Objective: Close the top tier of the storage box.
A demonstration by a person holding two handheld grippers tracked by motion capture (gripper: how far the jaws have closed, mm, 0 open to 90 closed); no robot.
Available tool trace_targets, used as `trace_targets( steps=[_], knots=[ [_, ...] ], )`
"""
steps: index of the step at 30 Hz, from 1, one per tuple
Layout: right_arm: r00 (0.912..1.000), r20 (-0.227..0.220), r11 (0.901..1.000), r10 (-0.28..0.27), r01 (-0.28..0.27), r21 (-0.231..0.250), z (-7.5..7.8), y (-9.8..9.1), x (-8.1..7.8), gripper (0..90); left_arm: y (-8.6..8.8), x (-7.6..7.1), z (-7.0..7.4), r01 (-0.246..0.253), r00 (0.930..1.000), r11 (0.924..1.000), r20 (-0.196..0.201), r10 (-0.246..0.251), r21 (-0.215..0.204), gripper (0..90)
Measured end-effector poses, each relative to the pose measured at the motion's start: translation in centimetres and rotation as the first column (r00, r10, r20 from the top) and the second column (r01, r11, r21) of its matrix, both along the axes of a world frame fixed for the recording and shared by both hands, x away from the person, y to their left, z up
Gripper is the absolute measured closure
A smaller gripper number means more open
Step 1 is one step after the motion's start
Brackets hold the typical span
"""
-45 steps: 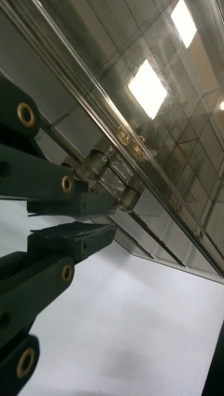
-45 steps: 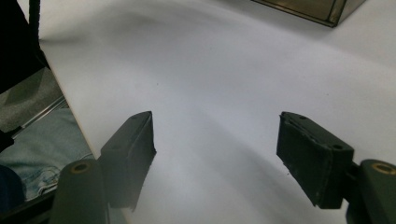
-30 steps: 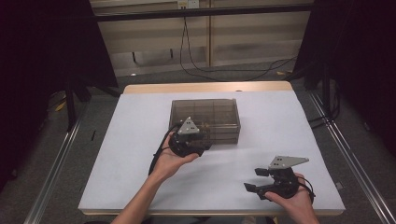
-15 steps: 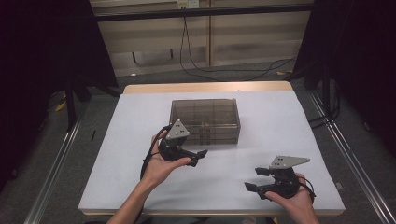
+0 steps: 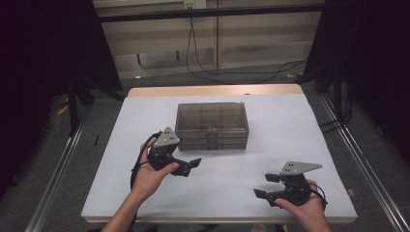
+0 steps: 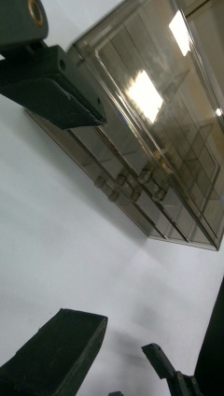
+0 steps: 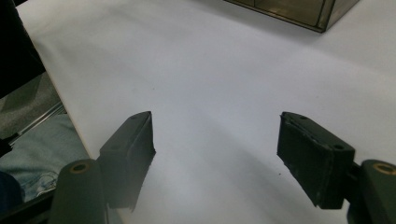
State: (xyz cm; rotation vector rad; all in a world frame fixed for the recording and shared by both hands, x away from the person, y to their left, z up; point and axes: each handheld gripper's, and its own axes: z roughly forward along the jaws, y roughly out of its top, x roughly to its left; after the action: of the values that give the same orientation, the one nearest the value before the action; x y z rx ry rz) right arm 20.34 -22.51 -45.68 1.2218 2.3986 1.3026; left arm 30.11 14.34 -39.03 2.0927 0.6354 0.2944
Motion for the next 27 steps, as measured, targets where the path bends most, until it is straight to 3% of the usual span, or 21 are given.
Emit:
trace_targets(
  steps=[3, 8, 12, 14, 17, 23, 27],
  knots=[
    [1.0, 0.0, 1.0, -0.003, 0.003, 0.003, 0.0, -0.1, 0.0, 26.9, 0.8, -0.2, -0.2, 0.01, 0.9999, 0.9999, -0.011, -0.01, -0.004, 4.5],
    [0.9999, 0.008, 0.9999, -0.013, 0.013, 0.007, 0.1, -0.3, 0.1, 25.7, 2.5, -1.0, -0.3, -0.027, 0.9996, 0.9992, 0.008, 0.028, -0.03, 4.7],
    [0.9998, 0.003, 0.9996, -0.022, 0.022, 0.017, 0.2, -0.4, 0.0, 24.3, 4.0, -1.7, -0.3, -0.047, 0.9987, 0.9986, 0.021, 0.047, -0.027, 5.0],
    [0.9994, 0.001, 0.9993, -0.034, 0.034, 0.018, 0.3, -0.5, 0.0, 21.5, 4.8, -1.8, -0.4, -0.031, 0.9995, 0.9977, -0.006, 0.031, -0.061, 5.2],
    [0.999, -0.001, 0.9987, -0.045, 0.045, 0.023, 0.3, -0.6, 0.1, 19.9, 5.8, -2.0, -0.4, -0.065, 0.9976, 0.9968, 0.02, 0.066, -0.046, 5.1],
    [0.9982, -0.003, 0.9979, -0.06, 0.06, 0.024, 0.3, -0.9, 0.1, 19.6, 7.4, -2.7, -1.0, -0.088, 0.996, 0.9956, 0.013, 0.088, -0.034, 5.0],
    [0.9976, -0.001, 0.9971, -0.07, 0.07, 0.03, 0.3, -1.0, 0.1, 19.4, 8.3, -3.0, -1.7, -0.138, 0.9904, 0.9898, 0.006, 0.138, -0.036, 4.5]
  ],
)
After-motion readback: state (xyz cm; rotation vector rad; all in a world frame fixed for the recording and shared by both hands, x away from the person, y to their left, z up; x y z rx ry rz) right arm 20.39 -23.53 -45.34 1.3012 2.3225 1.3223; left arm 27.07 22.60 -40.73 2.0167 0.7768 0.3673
